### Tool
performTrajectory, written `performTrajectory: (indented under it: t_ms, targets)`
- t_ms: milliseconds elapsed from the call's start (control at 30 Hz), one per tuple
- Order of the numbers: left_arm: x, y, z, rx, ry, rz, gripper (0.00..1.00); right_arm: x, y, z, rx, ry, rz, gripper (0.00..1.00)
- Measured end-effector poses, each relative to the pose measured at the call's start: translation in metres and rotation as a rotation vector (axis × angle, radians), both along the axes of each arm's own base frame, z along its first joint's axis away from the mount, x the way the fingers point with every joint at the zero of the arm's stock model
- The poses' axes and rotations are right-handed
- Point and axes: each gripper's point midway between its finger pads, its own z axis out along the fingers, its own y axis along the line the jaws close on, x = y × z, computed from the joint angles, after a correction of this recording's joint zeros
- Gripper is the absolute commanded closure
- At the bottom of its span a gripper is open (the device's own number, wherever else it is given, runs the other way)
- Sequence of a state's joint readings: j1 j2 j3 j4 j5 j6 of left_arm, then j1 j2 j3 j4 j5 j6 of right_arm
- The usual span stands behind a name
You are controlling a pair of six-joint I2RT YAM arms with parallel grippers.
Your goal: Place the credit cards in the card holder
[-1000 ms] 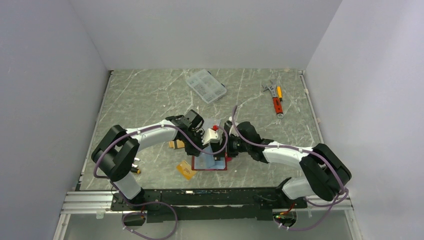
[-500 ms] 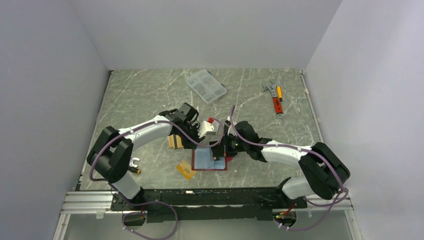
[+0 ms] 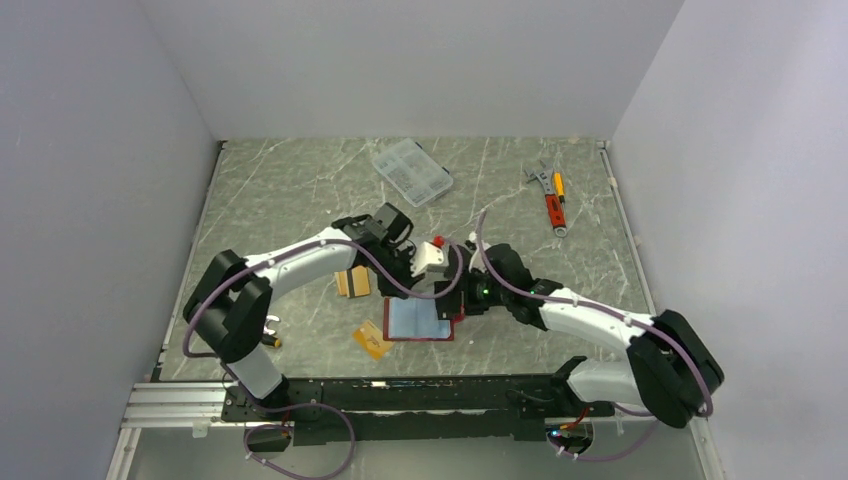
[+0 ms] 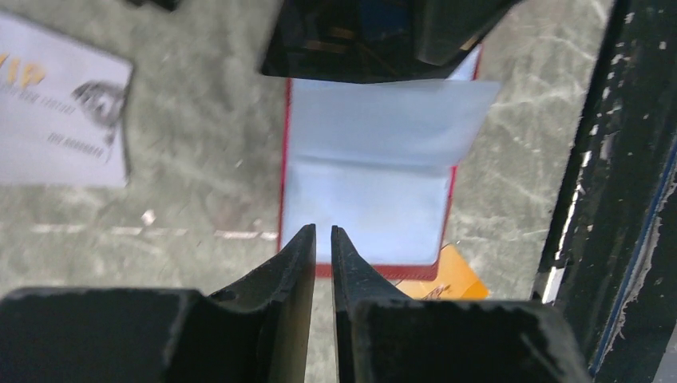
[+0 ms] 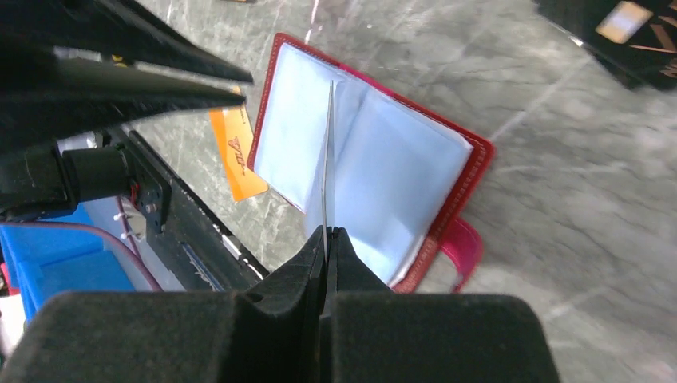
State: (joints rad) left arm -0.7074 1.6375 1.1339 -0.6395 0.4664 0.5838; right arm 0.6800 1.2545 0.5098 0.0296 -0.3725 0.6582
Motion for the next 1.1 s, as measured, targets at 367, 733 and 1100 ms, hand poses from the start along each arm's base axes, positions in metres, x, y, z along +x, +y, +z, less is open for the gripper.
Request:
performTrajectory:
  t_ms: [367,733,1100]
  targets:
    - [-0.032,-0.031,-0.044,0.073,0.099,-0.125,0.83,0.006,-0.038,0.006,-0.045,-0.017,-0.093,1.00]
    - [-0.020,-0.028,-0.026,0.038,0.087,-0.099,0.79,0.008,-0.018,0.002,0.037,0.028,-0.054,1.00]
    - [-0.030,0.038,-0.042,0.119,-0.019,-0.133,0.80,-0.012,0.015,-0.024,0.094,0.155,0.081,1.00]
